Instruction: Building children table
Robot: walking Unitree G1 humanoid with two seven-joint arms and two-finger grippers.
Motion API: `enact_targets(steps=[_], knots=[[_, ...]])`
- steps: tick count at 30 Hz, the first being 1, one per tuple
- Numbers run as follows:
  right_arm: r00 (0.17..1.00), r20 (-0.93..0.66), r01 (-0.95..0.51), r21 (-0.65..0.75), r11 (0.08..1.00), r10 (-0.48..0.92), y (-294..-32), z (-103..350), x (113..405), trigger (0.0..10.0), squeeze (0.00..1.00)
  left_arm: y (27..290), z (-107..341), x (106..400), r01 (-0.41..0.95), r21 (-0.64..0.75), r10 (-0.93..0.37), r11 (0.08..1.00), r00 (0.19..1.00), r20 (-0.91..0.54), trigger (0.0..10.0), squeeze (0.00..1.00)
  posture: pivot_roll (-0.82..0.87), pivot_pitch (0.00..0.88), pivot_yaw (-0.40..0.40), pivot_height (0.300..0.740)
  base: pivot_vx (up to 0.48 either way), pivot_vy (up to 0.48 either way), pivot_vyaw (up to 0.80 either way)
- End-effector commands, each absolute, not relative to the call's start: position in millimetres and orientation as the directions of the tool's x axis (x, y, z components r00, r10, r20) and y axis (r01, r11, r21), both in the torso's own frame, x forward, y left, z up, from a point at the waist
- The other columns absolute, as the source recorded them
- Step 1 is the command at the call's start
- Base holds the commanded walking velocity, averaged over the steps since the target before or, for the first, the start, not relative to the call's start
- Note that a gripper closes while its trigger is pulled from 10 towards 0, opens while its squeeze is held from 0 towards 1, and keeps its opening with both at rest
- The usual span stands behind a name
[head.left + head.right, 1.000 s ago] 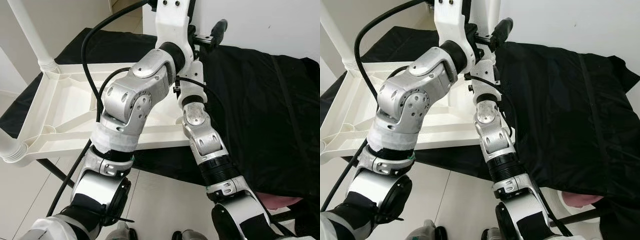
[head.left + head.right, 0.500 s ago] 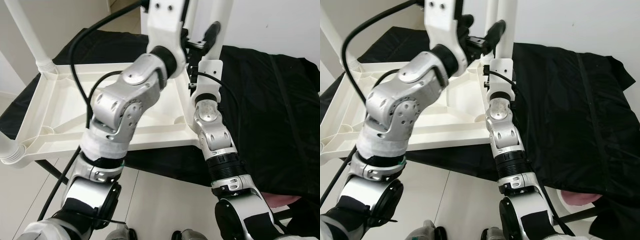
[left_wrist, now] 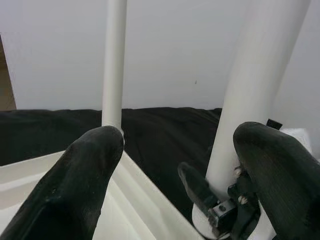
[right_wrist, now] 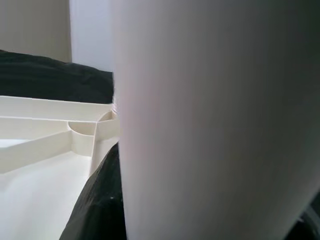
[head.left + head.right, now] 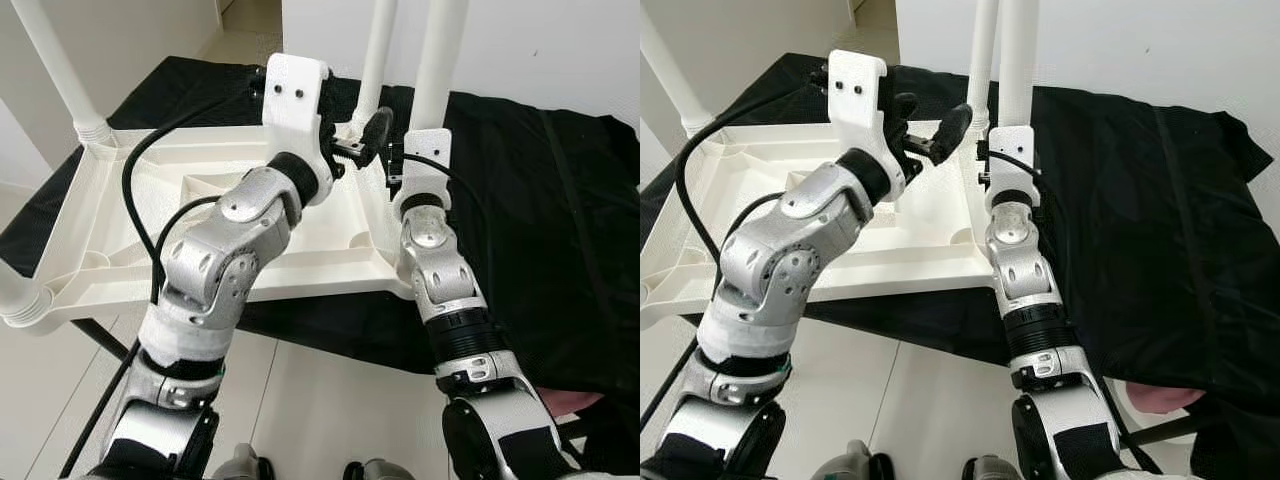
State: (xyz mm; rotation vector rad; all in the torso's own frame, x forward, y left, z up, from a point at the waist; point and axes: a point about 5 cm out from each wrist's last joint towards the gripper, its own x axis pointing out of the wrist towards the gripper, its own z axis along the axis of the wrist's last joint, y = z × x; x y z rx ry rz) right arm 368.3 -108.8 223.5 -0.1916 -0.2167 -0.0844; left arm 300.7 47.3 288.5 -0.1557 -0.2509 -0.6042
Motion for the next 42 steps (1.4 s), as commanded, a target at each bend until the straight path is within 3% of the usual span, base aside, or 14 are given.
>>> enact_targets(steps=[1, 19, 29, 32, 42], knots=[[0.974, 0.226, 0.073, -0.172, 0.982, -0.033, -109, 219, 367, 10.0, 0.00, 43, 286, 294, 0.684, -0.019, -0.651, 0.729, 0.702, 0.289, 10.0, 0.00, -0.04, 0.076, 0.004, 0.740, 0.000, 0.000, 0.00], [0.971, 0.234, -0.025, -0.097, 0.995, 0.047, -120, 210, 352, 10.0, 0.00, 59, 252, 285, 0.649, 0.086, -0.646, 0.756, 0.719, 0.256, 10.0, 0.00, -0.04, 0.061, 0.008, 0.740, 0.000, 0.000, 0.00], [0.970, 0.219, -0.075, -0.125, 0.989, 0.101, -136, 200, 342, 10.0, 0.00, 54, 219, 271, 0.706, 0.208, -0.736, 0.677, 0.650, 0.191, 10.0, 0.00, -0.04, 0.054, 0.008, 0.740, 0.000, 0.000, 0.00], [0.964, 0.234, -0.102, -0.119, 0.988, 0.128, -138, 196, 334, 10.0, 0.00, 55, 198, 271, 0.688, 0.247, -0.728, 0.682, 0.669, 0.147, 10.0, 0.00, -0.05, 0.050, 0.010, 0.740, 0.000, 0.000, 0.00], [0.951, 0.244, -0.163, -0.130, 0.978, 0.191, -141, 190, 322, 10.0, 0.00, 56, 180, 268, 0.711, 0.218, -0.741, 0.669, 0.663, 0.111, 10.0, 0.00, -0.06, 0.050, 0.015, 0.740, 0.000, 0.000, 0.00]])
